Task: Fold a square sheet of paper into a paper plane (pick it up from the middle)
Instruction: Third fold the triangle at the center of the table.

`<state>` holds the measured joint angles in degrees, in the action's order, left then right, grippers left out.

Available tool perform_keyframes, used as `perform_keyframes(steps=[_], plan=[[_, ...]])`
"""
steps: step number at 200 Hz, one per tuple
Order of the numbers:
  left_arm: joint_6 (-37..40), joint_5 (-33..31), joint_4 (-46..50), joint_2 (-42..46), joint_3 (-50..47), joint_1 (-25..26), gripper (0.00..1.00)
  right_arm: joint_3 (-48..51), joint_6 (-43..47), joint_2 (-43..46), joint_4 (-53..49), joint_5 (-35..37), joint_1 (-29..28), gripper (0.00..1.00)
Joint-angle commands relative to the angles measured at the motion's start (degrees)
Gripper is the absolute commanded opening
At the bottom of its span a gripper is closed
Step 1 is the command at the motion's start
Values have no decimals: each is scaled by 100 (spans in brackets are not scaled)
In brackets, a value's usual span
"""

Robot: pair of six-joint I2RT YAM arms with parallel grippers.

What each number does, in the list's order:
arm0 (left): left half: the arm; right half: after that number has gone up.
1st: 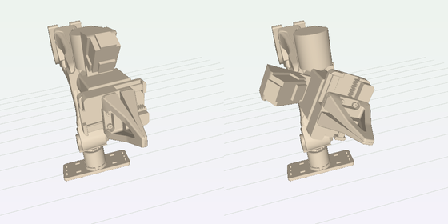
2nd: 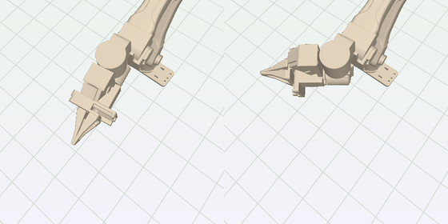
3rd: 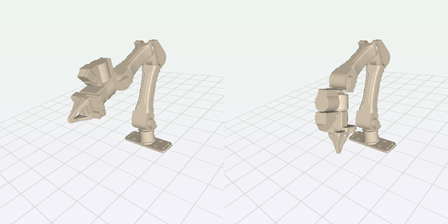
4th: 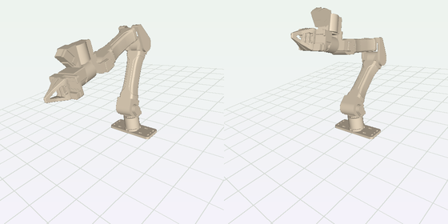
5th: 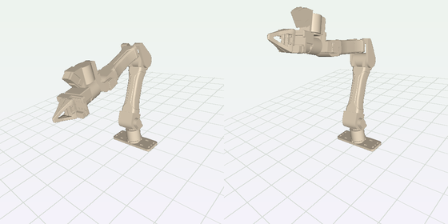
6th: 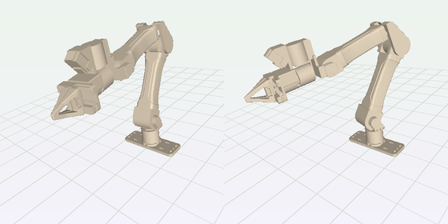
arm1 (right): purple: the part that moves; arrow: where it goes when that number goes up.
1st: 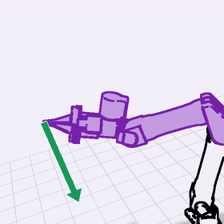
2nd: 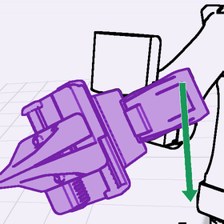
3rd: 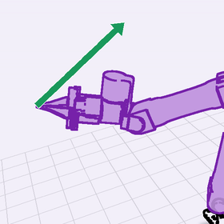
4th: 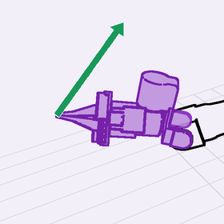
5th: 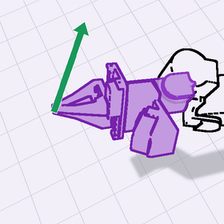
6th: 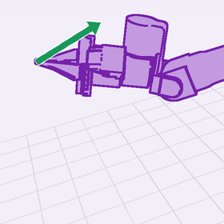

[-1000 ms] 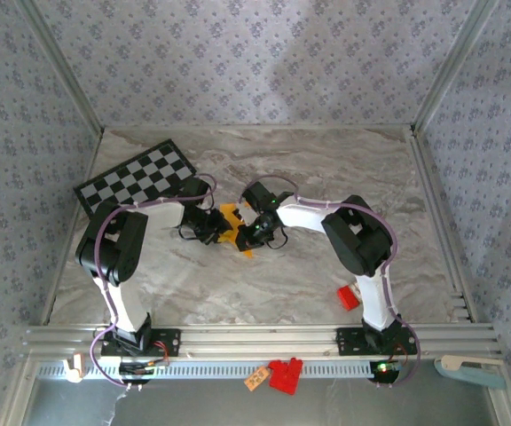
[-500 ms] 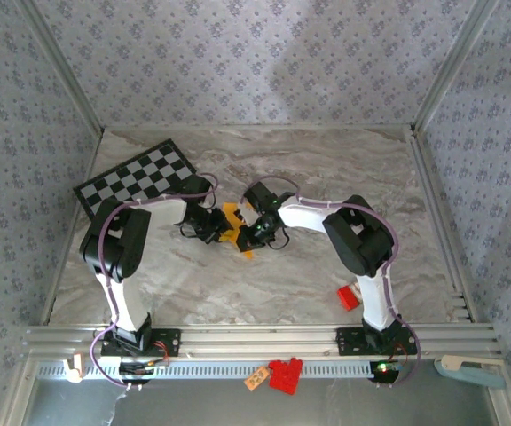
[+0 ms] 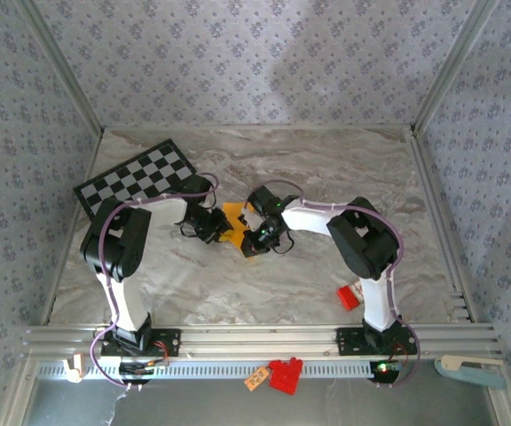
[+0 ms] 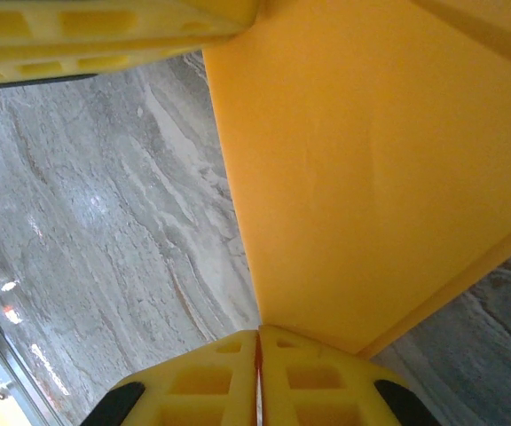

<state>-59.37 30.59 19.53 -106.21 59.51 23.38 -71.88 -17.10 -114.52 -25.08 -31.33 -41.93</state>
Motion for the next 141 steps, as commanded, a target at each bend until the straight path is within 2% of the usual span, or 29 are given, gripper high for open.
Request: perform_keyframes(steps=[1,109,141], plan=[[93,-265,314,-189,14,36,15,139,80,-62,-300,109,-21,11],[130,-321,487,-381,76,27,15,711,220,515,-272,168,19,10],[128,-298,503,-376,94,29,15,723,208,976,-18,189,23,10]])
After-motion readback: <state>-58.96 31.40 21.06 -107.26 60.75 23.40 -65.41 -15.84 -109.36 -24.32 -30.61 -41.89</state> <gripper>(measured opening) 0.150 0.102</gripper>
